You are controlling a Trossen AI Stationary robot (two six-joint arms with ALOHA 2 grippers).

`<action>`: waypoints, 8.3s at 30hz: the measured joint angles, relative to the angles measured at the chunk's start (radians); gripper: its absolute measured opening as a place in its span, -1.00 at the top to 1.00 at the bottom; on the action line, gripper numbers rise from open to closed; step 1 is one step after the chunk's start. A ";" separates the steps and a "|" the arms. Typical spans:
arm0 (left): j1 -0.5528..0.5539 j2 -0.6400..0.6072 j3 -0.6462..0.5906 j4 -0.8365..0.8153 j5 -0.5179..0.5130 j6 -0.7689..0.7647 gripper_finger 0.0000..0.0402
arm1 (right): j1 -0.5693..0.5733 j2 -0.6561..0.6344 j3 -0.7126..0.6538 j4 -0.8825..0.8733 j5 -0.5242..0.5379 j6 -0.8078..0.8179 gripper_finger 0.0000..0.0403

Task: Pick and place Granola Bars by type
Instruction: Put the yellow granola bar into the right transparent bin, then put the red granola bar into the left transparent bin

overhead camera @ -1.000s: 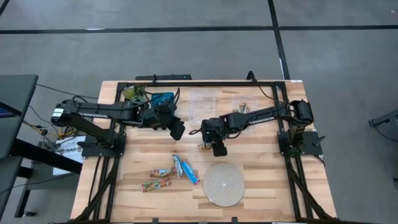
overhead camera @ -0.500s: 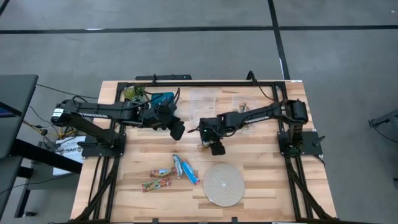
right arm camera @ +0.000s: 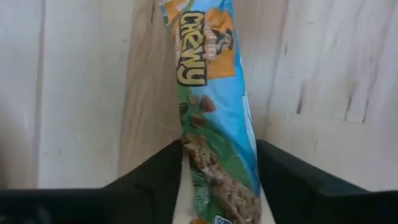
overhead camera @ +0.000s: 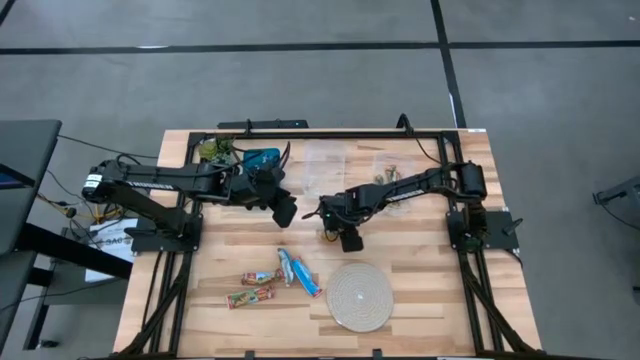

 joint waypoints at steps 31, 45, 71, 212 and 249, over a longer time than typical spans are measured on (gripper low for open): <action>0.000 -0.006 0.000 0.008 0.041 0.376 0.45 | -0.237 -0.477 0.131 -0.666 0.317 0.841 0.75; 0.000 -0.006 0.000 0.008 0.053 0.393 0.45 | -0.329 -0.483 -0.010 -0.634 0.273 0.900 0.62; -0.243 -0.006 -0.205 -0.098 0.238 0.249 0.45 | 0.165 -0.488 -0.010 -0.190 0.135 0.624 -0.08; -0.241 0.382 -0.133 0.124 0.263 0.643 0.46 | 0.280 -0.582 -0.008 -0.166 0.115 0.506 0.38; -0.280 0.542 -0.055 0.041 0.312 0.598 0.99 | 0.284 -0.583 -0.009 -0.155 0.120 0.460 0.38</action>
